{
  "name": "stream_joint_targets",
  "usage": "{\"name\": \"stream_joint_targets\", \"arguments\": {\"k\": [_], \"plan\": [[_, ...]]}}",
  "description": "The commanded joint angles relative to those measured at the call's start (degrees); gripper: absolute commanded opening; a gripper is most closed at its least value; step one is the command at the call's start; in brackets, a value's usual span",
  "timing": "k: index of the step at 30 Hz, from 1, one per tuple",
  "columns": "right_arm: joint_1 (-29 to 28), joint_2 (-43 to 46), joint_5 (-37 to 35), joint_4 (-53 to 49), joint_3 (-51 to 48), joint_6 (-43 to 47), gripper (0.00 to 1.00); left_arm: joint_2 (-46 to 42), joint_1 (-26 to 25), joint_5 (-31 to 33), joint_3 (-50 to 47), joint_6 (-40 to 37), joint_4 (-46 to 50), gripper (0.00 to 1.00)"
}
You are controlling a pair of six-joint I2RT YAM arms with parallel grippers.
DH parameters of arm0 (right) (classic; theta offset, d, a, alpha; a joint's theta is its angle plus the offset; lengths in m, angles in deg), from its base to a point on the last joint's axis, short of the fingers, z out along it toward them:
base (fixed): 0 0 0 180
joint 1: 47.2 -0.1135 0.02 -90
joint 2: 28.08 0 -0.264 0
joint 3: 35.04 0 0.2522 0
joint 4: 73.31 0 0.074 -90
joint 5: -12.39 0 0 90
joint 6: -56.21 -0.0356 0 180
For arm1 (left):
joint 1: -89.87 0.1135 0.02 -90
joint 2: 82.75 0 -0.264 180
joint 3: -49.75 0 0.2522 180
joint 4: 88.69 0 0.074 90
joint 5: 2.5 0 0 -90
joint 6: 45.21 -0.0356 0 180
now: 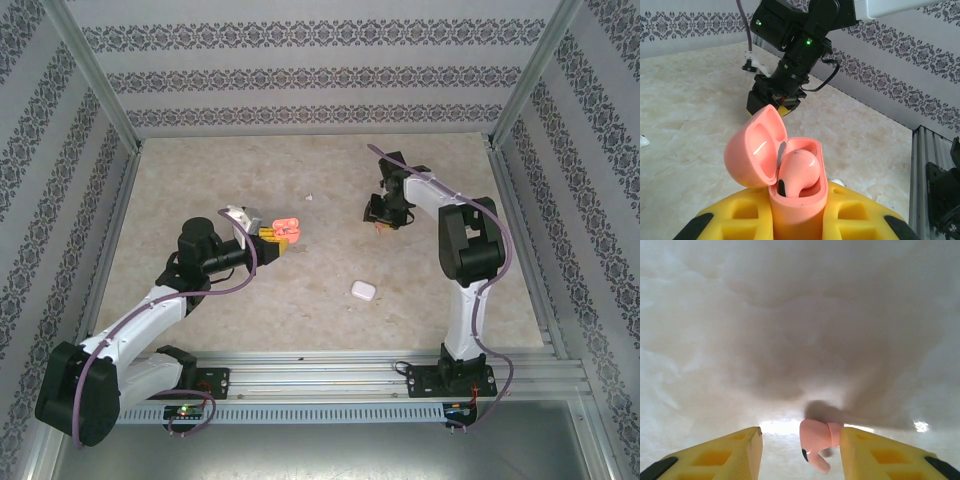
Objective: Insert wireless bluetooth earbuds into charging case
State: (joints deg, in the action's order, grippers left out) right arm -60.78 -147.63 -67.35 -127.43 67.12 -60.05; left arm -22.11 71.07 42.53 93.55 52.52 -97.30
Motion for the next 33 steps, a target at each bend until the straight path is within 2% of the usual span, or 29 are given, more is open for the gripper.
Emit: {"name": "stream_joint_targets", "arguments": {"k": [1, 13, 33], "plan": [[-1.3, -2.4, -2.5, -4.8, 4.1, 4.7, 0.45, -1.2, -0.3, -0.9, 0.3, -1.3, -2.2, 0.0], [-3.3, -2.0, -8.9, -8.9, 6.9, 6.0, 0.44, -1.7, -0.3, -0.6, -0.4, -1.8, -1.8, 0.0], [-5.8, -6.7, -16.4, -12.0, 9.7, 8.1, 0.35, -2.3, -0.3, -0.7, -0.5, -1.9, -0.9, 0.0]]}}
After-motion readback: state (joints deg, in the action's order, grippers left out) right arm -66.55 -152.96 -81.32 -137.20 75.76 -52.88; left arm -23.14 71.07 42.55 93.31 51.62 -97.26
